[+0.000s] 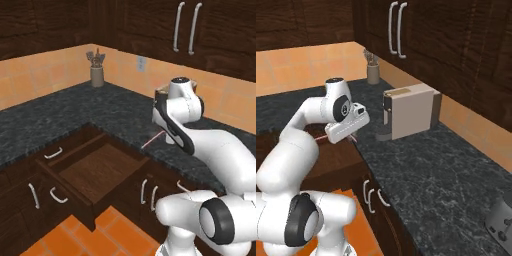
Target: Take a straw from the drawer in front and place it inside the glass cup on the dining counter.
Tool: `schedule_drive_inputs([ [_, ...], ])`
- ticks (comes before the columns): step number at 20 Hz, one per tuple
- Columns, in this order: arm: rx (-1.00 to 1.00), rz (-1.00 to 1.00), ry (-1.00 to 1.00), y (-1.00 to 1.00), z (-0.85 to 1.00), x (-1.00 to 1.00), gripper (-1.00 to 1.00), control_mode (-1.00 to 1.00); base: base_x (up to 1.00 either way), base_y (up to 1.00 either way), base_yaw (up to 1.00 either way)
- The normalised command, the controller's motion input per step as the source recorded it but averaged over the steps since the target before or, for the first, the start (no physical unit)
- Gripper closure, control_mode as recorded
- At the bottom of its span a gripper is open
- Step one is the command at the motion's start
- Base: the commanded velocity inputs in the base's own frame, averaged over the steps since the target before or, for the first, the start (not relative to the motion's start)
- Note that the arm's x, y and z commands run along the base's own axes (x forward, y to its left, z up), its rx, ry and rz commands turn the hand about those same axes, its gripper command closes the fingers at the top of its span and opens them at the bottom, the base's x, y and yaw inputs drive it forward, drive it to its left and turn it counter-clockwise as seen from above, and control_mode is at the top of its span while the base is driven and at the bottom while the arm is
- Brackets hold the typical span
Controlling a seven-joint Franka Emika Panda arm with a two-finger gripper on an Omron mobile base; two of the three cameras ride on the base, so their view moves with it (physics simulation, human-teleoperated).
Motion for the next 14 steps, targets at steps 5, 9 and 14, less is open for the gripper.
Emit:
schedule_drive_inputs([
  [5, 0.00, 0.00, 0.00, 0.00, 0.00, 0.00, 1.00, 1.00, -0.69, 0.58, 0.46],
  [9, 0.00, 0.00, 0.00, 0.00, 0.00, 0.00, 1.00, 1.00, -0.23, 0.70, 0.90],
  [14, 0.00, 0.00, 0.00, 0.00, 0.00, 0.00, 1.00, 1.00, -0.16, 0.60, 0.93],
])
